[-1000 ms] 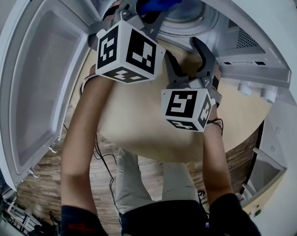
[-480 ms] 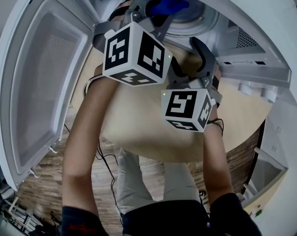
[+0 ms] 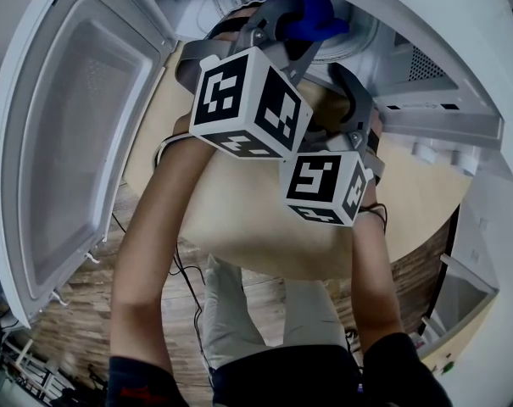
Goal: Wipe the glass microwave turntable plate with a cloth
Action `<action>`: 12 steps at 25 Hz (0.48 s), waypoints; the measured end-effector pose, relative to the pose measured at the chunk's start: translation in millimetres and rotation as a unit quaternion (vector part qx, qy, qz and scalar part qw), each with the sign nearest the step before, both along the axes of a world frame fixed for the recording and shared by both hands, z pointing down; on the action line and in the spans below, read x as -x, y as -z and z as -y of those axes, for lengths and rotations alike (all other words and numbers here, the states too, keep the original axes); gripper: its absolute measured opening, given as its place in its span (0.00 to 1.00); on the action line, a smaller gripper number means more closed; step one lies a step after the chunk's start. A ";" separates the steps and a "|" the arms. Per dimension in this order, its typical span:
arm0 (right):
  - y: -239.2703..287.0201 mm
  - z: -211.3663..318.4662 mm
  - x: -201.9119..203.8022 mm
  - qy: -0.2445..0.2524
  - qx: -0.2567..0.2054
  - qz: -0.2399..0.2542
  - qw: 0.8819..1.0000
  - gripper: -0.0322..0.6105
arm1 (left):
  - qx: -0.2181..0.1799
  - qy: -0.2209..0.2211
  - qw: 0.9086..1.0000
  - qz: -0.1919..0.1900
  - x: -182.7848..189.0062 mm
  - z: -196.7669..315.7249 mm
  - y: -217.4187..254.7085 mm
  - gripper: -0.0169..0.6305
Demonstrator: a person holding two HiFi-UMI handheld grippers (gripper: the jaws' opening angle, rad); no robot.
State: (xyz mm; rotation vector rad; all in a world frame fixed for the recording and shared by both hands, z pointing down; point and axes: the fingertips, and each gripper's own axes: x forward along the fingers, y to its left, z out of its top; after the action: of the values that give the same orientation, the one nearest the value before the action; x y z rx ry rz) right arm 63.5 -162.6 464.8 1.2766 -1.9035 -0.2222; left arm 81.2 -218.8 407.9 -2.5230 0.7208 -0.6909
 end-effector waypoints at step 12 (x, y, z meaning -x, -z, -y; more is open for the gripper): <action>-0.9 0.1 -2.5 -0.003 -0.001 -0.004 1.000 0.47 | 0.015 -0.020 0.999 -0.024 -9.7 -13.7 4.5 0.11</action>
State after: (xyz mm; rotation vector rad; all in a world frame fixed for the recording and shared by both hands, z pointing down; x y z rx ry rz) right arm 66.1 -162.7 465.7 1.2818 -1.8923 -0.2267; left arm 90.9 -205.1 403.4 -2.5819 0.6795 -0.6344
